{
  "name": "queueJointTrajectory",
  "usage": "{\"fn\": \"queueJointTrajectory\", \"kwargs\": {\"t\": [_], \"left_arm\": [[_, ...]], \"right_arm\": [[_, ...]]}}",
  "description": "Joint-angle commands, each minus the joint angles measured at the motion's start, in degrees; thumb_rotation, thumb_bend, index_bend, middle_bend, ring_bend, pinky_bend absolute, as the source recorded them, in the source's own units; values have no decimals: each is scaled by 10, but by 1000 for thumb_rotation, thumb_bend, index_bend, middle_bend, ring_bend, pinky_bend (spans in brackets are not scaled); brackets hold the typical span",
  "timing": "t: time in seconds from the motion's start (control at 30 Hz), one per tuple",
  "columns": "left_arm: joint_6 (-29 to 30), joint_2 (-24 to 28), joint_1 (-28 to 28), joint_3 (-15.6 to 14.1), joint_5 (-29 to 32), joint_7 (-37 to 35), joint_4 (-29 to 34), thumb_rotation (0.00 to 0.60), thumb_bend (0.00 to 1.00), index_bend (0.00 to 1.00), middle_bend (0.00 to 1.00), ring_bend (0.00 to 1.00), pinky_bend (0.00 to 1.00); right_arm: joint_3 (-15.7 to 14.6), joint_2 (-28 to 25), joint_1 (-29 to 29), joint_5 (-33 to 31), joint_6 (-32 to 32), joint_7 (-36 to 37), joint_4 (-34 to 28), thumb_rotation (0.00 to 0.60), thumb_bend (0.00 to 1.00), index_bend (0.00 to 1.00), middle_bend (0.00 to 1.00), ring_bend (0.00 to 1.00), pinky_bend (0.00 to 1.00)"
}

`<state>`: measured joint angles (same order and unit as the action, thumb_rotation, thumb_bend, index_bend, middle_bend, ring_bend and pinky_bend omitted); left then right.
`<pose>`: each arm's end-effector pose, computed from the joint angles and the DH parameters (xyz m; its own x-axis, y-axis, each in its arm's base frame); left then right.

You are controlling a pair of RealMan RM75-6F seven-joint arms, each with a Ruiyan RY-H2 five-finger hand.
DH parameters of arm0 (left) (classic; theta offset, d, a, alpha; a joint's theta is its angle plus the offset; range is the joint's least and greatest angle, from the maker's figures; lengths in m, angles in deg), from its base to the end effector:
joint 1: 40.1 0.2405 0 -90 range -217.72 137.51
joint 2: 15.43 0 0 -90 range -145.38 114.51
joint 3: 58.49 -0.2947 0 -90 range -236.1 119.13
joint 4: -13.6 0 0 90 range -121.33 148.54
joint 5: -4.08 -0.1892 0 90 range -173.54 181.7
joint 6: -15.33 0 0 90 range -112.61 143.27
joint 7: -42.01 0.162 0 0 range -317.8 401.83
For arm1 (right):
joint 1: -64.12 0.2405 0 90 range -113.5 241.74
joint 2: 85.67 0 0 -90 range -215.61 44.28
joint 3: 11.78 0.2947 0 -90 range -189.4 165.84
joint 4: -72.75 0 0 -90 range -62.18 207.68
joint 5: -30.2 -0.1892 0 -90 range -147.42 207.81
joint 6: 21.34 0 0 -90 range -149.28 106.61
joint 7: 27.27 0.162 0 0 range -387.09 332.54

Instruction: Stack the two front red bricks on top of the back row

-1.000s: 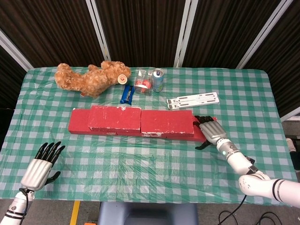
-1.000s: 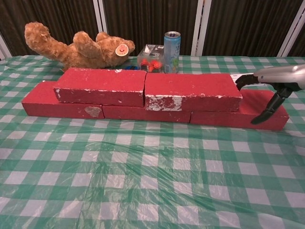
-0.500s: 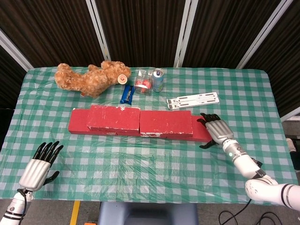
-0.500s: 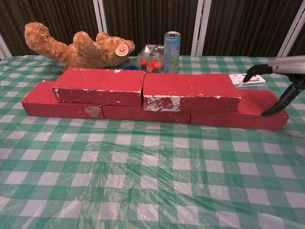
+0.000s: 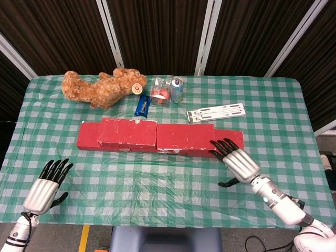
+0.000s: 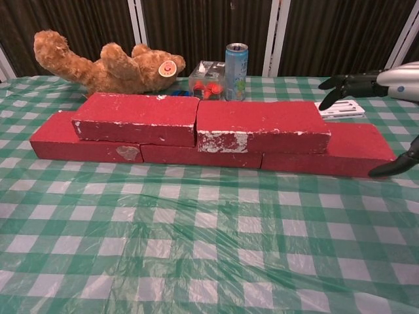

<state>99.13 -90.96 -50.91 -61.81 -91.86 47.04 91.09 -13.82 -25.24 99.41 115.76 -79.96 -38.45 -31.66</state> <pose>-0.3322 0.2141 0.1137 0.5542 0.0495 0.8309 0.8050 -0.2857 -0.5199 -0.2038 -0.3014 0.1206 0.6124 -0.2456 0.7515 -0.7292 -0.5427 0.4169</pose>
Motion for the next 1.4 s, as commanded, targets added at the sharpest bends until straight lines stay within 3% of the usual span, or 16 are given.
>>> {"fn": "queueJointTrajectory", "kwargs": {"t": [0.03,0.2,0.37,0.57,0.97,1.4], "left_arm": [[1,1,0,-1,-1,-2,0,600,267,0,0,0,8],[2,2,1,-2,-3,-4,0,600,265,0,0,0,8],[6,5,3,-3,-6,-6,1,600,266,0,0,0,8],[12,8,6,-4,-7,-10,2,600,265,0,0,0,8],[11,10,5,-4,-9,-15,3,600,264,0,0,0,8],[12,12,6,-2,-7,-18,2,600,266,0,0,0,8]], "right_arm": [[0,26,-1,11,1,-52,-21,471,86,279,0,0,0],[36,90,28,-47,37,-132,-11,471,87,290,0,0,0],[73,162,65,-144,61,-229,17,474,87,305,0,0,0],[90,206,95,-239,56,-316,30,477,87,310,0,0,0],[92,257,141,-341,39,-385,46,485,87,316,0,0,0],[100,284,167,-390,21,-389,70,501,87,298,0,0,0]]}}
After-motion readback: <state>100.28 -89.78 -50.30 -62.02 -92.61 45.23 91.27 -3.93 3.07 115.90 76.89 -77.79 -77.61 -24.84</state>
